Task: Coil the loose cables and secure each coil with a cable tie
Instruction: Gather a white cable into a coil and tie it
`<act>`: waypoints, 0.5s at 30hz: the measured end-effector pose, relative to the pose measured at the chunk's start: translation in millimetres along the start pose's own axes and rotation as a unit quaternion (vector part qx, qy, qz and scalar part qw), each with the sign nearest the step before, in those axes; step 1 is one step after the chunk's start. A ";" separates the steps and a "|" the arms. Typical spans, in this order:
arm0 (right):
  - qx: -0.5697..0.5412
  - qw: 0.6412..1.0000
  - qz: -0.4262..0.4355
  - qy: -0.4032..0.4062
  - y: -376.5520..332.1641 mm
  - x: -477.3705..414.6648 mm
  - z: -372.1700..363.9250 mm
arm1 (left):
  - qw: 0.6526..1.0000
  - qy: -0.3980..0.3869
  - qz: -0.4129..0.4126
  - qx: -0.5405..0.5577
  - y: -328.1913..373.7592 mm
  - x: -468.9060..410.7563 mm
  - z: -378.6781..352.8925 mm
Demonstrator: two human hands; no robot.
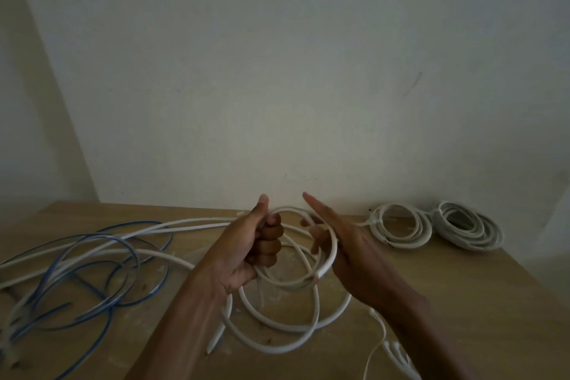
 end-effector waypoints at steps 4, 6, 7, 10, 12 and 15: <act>-0.137 0.987 -0.034 -0.077 0.8 1.4 7.7 | 1.000 0.001 -0.019 -0.006 7.3 1.6 4.7; -0.328 0.939 -0.091 -0.048 -0.1 0.2 14.9 | 0.999 0.011 -0.038 -0.027 11.7 2.9 5.5; -0.396 0.909 -0.128 -0.031 -0.8 -0.4 17.7 | 0.998 0.019 -0.046 -0.039 13.6 3.6 5.6; -0.415 0.893 -0.174 -0.011 -3.1 1.9 16.3 | 0.995 0.029 -0.067 -0.073 15.9 7.2 3.2; -0.336 0.930 -0.147 -0.011 -8.5 0.6 11.0 | 0.992 0.038 -0.079 -0.093 14.3 7.6 2.4; -0.269 0.956 -0.121 -0.001 -9.7 -3.9 3.1 | 0.992 0.031 -0.076 -0.097 12.3 6.9 2.0</act>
Point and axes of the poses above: each hand's wrist, its own x-axis away from the middle knuckle, its own z-axis out of the back of the hand, y = z × x, the point moved 4 cm from there along -x, towards the middle knuckle, and after that the axes turned 13 degrees about z, right-handed, at the moved point
